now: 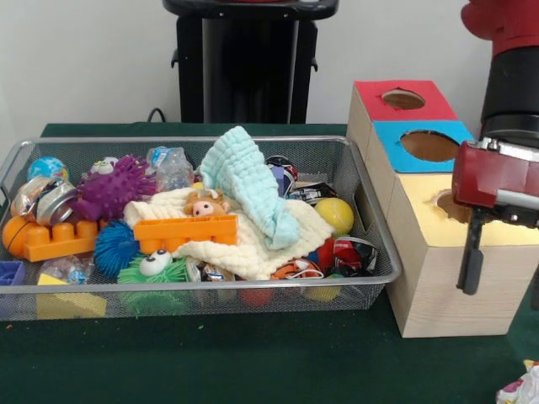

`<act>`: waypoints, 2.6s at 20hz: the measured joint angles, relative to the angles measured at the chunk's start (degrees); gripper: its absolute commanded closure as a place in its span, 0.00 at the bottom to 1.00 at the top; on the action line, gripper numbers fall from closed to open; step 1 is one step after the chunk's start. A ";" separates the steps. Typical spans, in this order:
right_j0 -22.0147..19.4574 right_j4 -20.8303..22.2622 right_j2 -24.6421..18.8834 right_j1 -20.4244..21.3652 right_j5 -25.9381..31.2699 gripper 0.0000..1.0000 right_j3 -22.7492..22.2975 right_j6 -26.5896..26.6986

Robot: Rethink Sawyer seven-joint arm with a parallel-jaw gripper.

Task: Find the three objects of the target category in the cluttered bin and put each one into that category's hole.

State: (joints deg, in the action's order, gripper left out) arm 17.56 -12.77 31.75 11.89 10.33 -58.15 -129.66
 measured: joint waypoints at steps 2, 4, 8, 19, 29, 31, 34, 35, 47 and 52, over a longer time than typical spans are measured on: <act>0.45 -0.18 0.47 -1.07 0.00 0.00 0.81 0.00; 0.85 -0.34 0.89 -2.02 0.00 0.00 1.30 0.00; 1.14 -0.99 1.78 -3.72 0.00 0.00 1.89 0.00; 1.08 -2.09 3.24 -7.31 0.00 0.00 3.23 0.00; 1.07 -3.83 5.76 -8.23 -0.03 0.00 4.58 0.00; 1.07 -4.17 6.17 -8.21 -0.05 0.00 4.72 0.00; 1.06 -4.64 6.60 -8.13 -0.03 0.00 5.02 0.00; 1.07 -4.69 6.61 -8.05 -0.03 0.00 5.15 0.00; 1.07 -6.46 7.07 -7.62 -0.02 0.00 8.04 0.00; 1.12 -9.75 8.30 -7.60 0.41 0.00 8.39 0.00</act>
State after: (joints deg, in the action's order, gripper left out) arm 18.68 -22.52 40.05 4.30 10.74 -49.76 -129.66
